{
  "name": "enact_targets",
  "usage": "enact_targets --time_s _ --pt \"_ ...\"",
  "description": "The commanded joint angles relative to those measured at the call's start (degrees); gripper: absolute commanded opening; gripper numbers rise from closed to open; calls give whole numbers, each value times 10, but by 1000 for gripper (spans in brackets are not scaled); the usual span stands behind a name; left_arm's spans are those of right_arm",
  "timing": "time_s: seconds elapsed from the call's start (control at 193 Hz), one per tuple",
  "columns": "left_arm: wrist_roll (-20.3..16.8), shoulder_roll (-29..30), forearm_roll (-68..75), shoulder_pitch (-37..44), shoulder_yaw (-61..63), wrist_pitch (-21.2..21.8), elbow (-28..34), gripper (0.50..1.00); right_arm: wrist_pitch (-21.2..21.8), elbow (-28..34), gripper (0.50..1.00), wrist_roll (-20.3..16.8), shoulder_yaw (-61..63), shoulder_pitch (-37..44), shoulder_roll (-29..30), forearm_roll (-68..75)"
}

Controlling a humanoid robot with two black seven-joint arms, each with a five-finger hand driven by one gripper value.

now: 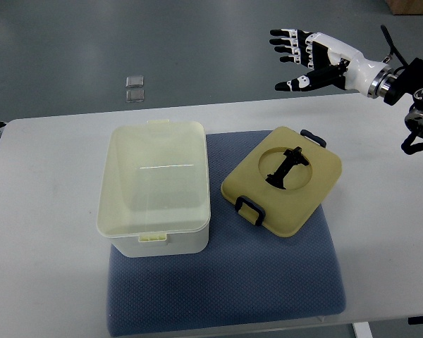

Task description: Open white storage box with right hand

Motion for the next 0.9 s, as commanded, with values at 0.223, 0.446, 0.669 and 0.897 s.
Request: enact_targets --time_s 0.223,0.446,0.669,0.897 --pt "0 0 0 0 0 0 0 1000 -1 -1 940 -103 0 -50 41 378" --pt "0 0 0 1 0 0 0 1000 6 -25 940 -121 0 -70 68 423" --pt "0 0 0 0 0 0 0 1000 5 -26 940 -115 0 -77 75 415" --pt "0 0 0 0 0 0 0 1000 5 -26 940 -115 0 -84 77 414"
